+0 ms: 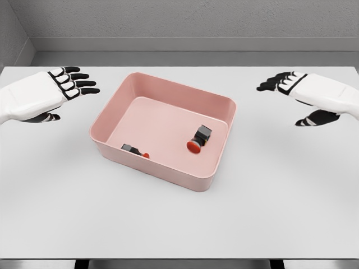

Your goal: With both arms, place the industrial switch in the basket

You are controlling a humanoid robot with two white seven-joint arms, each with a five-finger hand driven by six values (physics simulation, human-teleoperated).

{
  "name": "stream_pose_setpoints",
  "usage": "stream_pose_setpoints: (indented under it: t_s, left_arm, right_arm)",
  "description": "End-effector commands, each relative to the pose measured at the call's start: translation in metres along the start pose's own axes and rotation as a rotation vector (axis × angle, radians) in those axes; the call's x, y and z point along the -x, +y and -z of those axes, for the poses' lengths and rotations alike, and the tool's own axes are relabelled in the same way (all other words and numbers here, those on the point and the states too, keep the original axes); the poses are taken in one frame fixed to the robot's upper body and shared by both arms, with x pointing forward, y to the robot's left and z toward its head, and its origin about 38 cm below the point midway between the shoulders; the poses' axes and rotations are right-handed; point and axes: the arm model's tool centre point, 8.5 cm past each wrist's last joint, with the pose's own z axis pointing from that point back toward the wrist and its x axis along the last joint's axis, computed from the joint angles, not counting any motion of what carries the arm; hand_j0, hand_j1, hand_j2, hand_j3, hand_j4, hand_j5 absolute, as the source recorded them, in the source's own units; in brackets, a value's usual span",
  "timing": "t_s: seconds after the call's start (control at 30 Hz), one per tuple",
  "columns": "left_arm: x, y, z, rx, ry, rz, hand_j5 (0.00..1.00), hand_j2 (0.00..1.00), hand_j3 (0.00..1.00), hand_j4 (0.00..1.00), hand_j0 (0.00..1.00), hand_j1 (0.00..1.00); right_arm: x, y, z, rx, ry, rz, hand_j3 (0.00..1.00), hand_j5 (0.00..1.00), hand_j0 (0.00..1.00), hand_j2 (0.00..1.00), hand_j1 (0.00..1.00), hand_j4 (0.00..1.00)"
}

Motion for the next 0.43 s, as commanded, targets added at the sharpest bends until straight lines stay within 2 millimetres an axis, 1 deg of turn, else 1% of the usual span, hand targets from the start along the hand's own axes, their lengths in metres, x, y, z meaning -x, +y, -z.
stream_pose_setpoints:
  t_s: [0.0, 0.03, 0.4]
  left_arm:
    - [0.0003, 0.0011, -0.0004, -0.005, 0.001, -0.004, 1.0, 1.0, 1.0, 1.0, 1.0, 1.0]
    - [0.0003, 0.0011, -0.0004, -0.005, 0.001, -0.004, 1.0, 1.0, 1.0, 1.0, 1.0, 1.0]
    - [0.0003, -0.0007, -0.0004, 0.017, 0.001, -0.004, 1.0, 1.0, 1.0, 1.0, 1.0, 1.0]
  right_arm:
    - [-0.001, -0.0036, -0.0027, 0.011, -0.01, -0.01, 1.0, 1.0, 1.0, 1.0, 1.0, 1.0]
    - [-0.0011, 0.0021, -0.0029, 0.002, -0.01, 0.001, 1.0, 1.0, 1.0, 1.0, 1.0, 1.0]
    - [-0.0005, 0.0027, -0.0031, 0.002, -0.008, 0.007, 1.0, 1.0, 1.0, 1.0, 1.0, 1.0]
